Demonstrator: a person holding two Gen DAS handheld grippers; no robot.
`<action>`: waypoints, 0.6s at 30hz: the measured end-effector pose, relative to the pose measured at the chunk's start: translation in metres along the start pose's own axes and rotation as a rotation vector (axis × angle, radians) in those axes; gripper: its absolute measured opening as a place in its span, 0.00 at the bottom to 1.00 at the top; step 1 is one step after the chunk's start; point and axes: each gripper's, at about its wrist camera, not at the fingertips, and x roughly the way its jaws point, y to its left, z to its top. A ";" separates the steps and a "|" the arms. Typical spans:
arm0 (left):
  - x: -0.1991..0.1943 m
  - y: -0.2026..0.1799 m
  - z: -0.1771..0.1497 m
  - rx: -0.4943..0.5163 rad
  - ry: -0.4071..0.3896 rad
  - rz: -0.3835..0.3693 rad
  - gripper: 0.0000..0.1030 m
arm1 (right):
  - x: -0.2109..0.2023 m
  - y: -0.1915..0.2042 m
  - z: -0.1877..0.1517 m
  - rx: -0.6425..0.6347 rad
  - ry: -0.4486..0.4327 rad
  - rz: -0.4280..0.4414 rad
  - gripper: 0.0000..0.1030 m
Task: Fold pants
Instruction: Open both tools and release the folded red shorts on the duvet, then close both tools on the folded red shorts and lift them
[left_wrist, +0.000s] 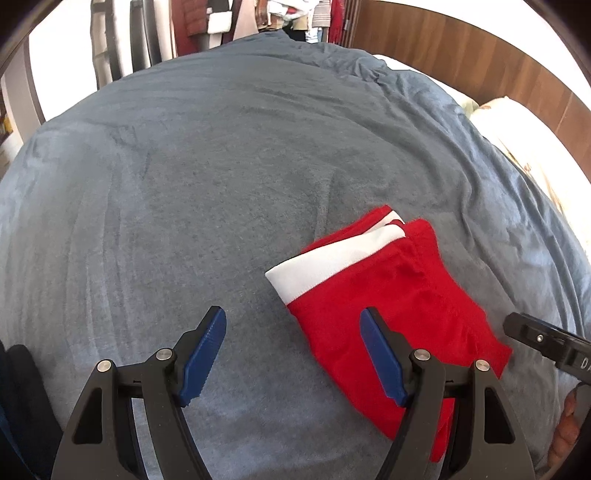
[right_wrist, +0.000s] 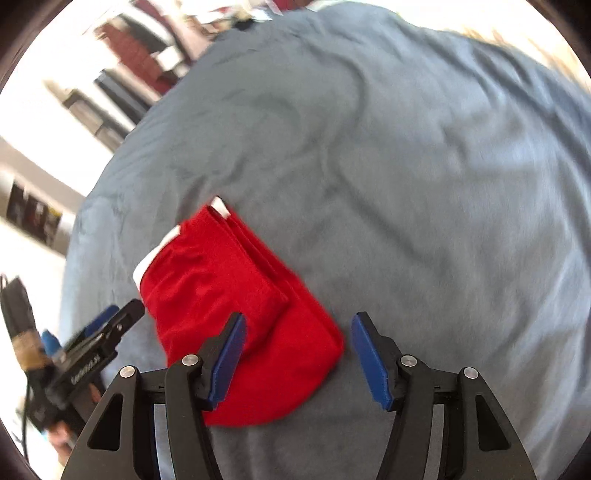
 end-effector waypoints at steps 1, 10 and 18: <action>0.002 0.001 0.001 -0.011 0.003 -0.008 0.72 | 0.001 0.005 0.004 -0.038 -0.009 -0.004 0.59; 0.016 -0.002 0.002 0.009 0.020 -0.048 0.67 | 0.035 0.017 0.022 -0.194 0.031 0.067 0.59; 0.038 -0.001 0.003 0.006 0.058 -0.085 0.57 | 0.052 0.003 0.019 -0.148 0.084 0.105 0.59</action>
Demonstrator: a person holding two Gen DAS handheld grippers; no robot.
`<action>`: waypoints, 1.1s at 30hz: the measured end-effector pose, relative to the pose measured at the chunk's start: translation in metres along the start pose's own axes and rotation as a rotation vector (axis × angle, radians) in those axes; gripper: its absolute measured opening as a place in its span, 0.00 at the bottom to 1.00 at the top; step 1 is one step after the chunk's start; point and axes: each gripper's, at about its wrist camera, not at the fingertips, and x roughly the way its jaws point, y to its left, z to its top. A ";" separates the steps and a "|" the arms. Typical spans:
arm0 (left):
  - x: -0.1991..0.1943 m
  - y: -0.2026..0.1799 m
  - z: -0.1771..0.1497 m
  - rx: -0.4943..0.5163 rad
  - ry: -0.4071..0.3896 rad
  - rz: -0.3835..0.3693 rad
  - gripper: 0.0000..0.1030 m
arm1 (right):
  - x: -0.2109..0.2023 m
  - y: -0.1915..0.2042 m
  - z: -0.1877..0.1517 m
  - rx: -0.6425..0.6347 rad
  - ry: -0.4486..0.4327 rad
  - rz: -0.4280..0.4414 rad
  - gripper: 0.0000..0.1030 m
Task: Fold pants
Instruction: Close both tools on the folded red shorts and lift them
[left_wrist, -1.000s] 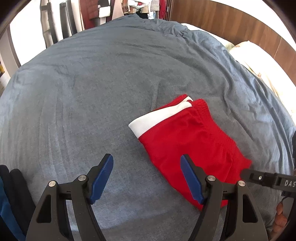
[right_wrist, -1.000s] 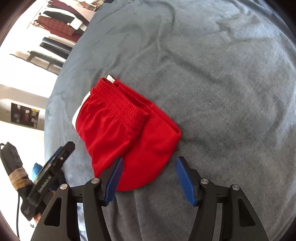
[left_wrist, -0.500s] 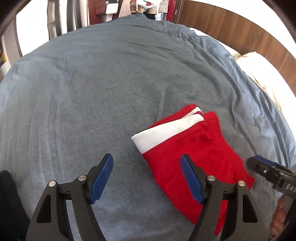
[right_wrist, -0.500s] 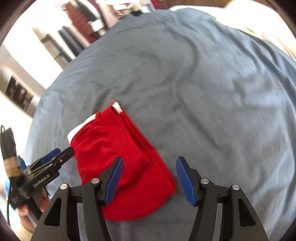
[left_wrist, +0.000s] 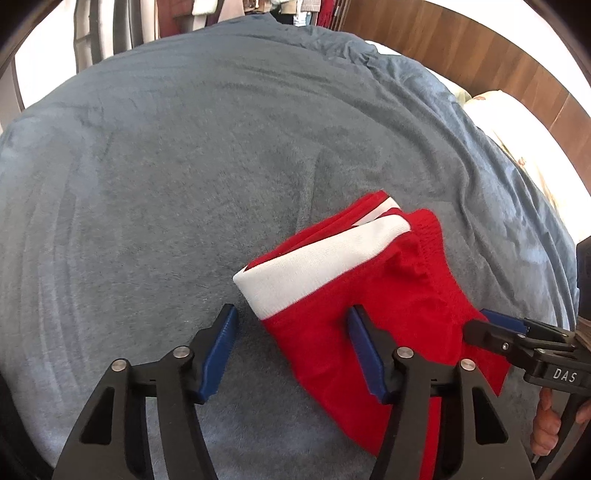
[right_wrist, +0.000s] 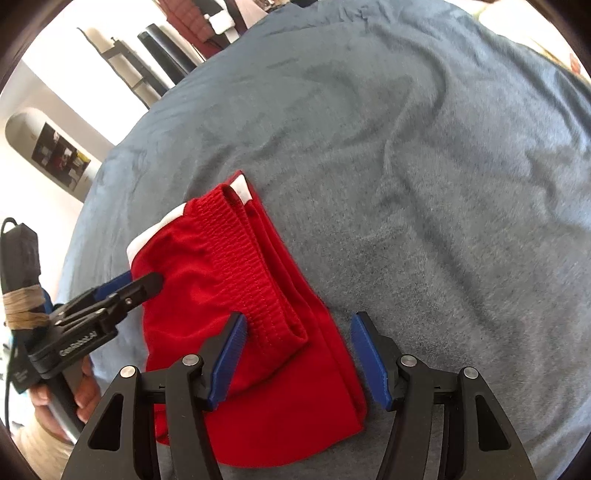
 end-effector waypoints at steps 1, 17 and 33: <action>0.002 0.001 0.001 -0.006 0.003 -0.006 0.57 | 0.002 -0.001 0.000 0.008 0.003 0.006 0.59; 0.024 0.010 0.007 -0.105 0.018 -0.124 0.21 | 0.015 0.001 0.001 -0.023 0.026 0.014 0.59; 0.016 -0.002 0.005 -0.034 -0.004 -0.051 0.14 | 0.027 0.007 0.004 0.002 0.066 0.093 0.35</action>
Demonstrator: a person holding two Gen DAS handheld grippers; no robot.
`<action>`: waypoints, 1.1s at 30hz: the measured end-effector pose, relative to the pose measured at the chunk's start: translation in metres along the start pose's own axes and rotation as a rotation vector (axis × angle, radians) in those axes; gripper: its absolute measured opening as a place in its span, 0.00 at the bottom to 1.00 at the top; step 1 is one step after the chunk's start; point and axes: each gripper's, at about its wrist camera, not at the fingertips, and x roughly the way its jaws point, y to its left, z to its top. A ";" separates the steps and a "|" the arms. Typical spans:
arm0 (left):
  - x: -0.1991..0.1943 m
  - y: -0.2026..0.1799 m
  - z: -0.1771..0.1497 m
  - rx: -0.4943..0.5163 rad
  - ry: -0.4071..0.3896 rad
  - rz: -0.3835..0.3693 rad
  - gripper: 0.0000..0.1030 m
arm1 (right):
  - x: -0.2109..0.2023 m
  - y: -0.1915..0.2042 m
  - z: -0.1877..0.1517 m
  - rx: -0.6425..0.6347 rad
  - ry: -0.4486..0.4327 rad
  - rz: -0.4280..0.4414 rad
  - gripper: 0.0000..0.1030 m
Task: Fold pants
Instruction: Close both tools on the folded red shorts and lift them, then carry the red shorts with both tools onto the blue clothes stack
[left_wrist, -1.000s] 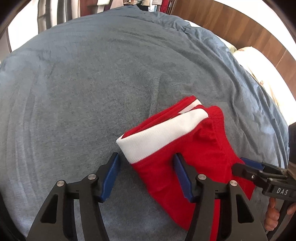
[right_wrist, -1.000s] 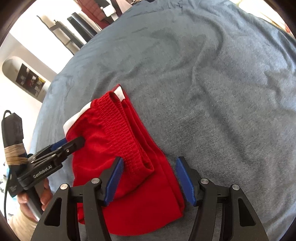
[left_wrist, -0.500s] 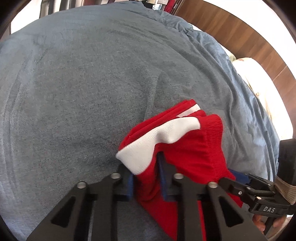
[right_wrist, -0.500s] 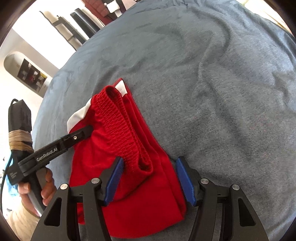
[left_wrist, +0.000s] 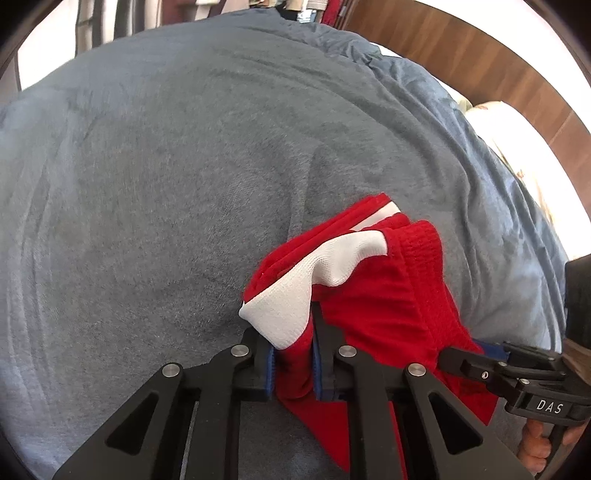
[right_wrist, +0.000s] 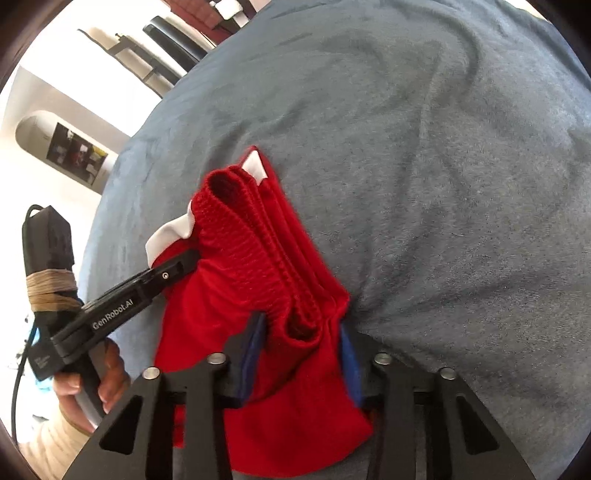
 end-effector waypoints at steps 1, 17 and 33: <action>-0.003 -0.002 0.000 0.007 -0.007 0.002 0.14 | -0.001 0.004 0.000 -0.008 -0.004 -0.012 0.34; -0.058 -0.025 0.011 0.041 -0.130 0.043 0.09 | -0.054 0.046 0.001 -0.060 -0.107 -0.148 0.21; -0.171 0.000 0.000 -0.016 -0.274 0.108 0.09 | -0.112 0.112 -0.004 -0.145 -0.189 -0.086 0.21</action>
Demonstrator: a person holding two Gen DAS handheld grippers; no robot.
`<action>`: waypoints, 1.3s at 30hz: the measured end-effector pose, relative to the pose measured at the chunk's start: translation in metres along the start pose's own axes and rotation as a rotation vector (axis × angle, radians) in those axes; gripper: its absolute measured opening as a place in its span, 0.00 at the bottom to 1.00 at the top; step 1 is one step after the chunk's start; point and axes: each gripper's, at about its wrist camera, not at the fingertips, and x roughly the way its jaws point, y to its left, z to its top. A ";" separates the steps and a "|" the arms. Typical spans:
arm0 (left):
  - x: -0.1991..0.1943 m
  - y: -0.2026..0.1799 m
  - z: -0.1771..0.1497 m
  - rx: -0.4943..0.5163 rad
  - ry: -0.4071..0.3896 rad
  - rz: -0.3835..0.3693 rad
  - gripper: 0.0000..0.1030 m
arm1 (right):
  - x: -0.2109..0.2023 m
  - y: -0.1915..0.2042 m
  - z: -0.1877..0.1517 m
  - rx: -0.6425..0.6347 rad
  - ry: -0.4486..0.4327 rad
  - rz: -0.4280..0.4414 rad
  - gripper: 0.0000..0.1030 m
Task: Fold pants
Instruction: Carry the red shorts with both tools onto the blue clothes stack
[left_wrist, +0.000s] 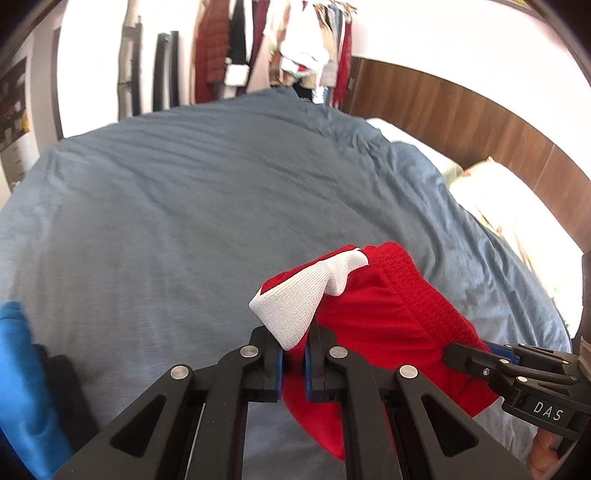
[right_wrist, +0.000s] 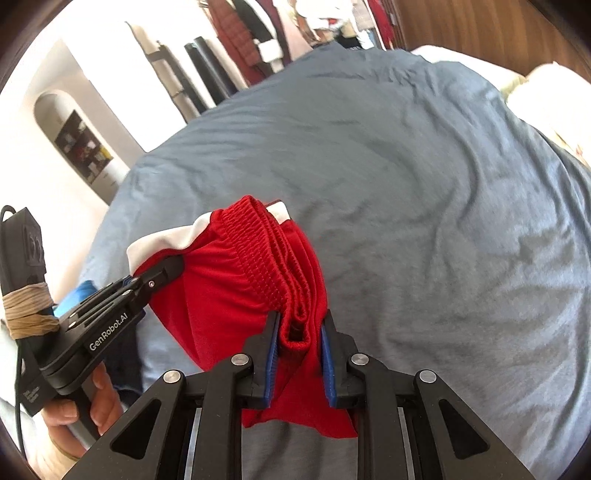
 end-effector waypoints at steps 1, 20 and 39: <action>-0.009 0.005 0.000 -0.006 -0.010 0.010 0.09 | -0.002 0.006 0.000 -0.008 -0.003 0.007 0.21; -0.175 0.143 -0.035 -0.117 -0.117 0.247 0.09 | -0.027 0.171 -0.028 -0.189 0.006 0.232 0.21; -0.175 0.286 -0.026 -0.030 0.034 0.360 0.09 | 0.049 0.300 -0.052 -0.124 0.092 0.412 0.21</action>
